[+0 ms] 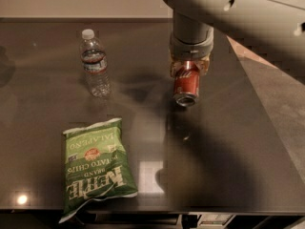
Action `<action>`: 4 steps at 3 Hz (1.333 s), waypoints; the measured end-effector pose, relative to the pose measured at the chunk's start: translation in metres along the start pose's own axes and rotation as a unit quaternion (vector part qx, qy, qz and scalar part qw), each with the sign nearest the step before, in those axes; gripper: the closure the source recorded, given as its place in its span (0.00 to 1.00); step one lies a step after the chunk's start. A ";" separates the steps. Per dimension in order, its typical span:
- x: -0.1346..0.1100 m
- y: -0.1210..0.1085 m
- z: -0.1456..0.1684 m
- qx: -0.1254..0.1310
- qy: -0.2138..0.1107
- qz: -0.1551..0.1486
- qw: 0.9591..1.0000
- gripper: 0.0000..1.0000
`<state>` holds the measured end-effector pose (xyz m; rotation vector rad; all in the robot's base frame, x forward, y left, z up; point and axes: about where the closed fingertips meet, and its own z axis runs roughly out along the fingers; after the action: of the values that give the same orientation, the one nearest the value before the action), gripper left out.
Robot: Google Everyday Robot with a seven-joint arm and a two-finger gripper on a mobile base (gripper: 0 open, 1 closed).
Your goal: Place coke can upright
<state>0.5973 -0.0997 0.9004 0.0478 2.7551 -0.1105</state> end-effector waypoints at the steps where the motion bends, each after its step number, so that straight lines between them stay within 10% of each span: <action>1: -0.005 0.001 -0.015 -0.002 -0.078 -0.098 0.992 1.00; 3: -0.017 0.000 -0.024 -0.082 -0.186 -0.197 0.959 1.00; 4: -0.035 -0.003 -0.030 -0.145 -0.243 -0.192 0.940 1.00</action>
Offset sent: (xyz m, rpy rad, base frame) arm 0.0117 0.0213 0.0405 -0.0374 -0.4573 0.5851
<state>0.6180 -0.1011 0.9415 -0.5268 2.2247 0.1619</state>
